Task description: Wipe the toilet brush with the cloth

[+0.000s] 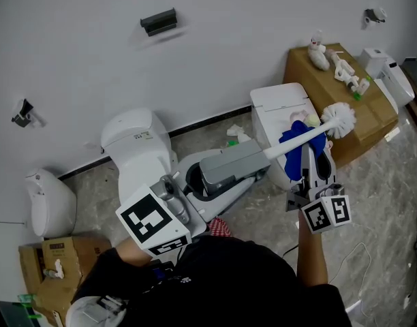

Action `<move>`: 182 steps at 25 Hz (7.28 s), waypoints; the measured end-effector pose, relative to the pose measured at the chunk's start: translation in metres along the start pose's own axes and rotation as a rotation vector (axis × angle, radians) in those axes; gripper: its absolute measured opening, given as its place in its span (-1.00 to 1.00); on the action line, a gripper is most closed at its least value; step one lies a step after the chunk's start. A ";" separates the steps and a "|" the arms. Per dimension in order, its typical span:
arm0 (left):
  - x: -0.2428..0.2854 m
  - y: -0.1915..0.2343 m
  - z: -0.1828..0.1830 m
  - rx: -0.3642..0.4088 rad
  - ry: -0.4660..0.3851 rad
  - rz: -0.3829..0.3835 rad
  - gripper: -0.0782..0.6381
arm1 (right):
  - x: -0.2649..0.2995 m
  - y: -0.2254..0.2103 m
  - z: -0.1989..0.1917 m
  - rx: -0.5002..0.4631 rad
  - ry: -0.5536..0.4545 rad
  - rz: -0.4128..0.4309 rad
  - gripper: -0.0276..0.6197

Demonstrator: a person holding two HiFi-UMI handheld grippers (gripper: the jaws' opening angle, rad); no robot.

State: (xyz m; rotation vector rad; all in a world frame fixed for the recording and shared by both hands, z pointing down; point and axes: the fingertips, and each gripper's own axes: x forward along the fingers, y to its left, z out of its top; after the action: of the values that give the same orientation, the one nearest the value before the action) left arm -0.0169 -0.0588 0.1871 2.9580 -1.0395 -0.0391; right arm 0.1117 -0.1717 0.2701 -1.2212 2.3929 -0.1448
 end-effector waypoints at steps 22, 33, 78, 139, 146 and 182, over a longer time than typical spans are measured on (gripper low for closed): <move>-0.004 -0.008 0.003 -0.042 -0.025 0.005 -0.31 | 0.014 0.120 -0.018 -0.089 0.064 0.307 -0.72; -0.001 -0.016 -0.002 -0.055 0.002 -0.043 -0.31 | 0.012 0.134 -0.008 -0.122 0.040 0.318 -0.72; 0.000 -0.012 -0.008 -0.061 0.018 -0.016 -0.31 | 0.006 0.090 0.003 0.036 -0.006 0.231 -0.72; -0.002 -0.009 -0.003 -0.075 -0.005 -0.038 -0.31 | -0.008 -0.019 0.023 0.062 -0.050 -0.047 -0.72; -0.001 -0.010 -0.005 -0.058 -0.011 -0.016 -0.31 | -0.017 0.001 0.008 0.072 -0.015 0.013 -0.72; 0.001 0.003 -0.015 0.010 -0.006 0.082 -0.31 | -0.015 0.122 0.078 -0.027 -0.097 0.338 -0.72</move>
State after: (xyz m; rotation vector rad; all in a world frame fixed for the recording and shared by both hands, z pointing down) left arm -0.0174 -0.0616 0.2019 2.9222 -1.1644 -0.0417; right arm 0.0624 -0.0777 0.1698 -0.7983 2.4798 0.0514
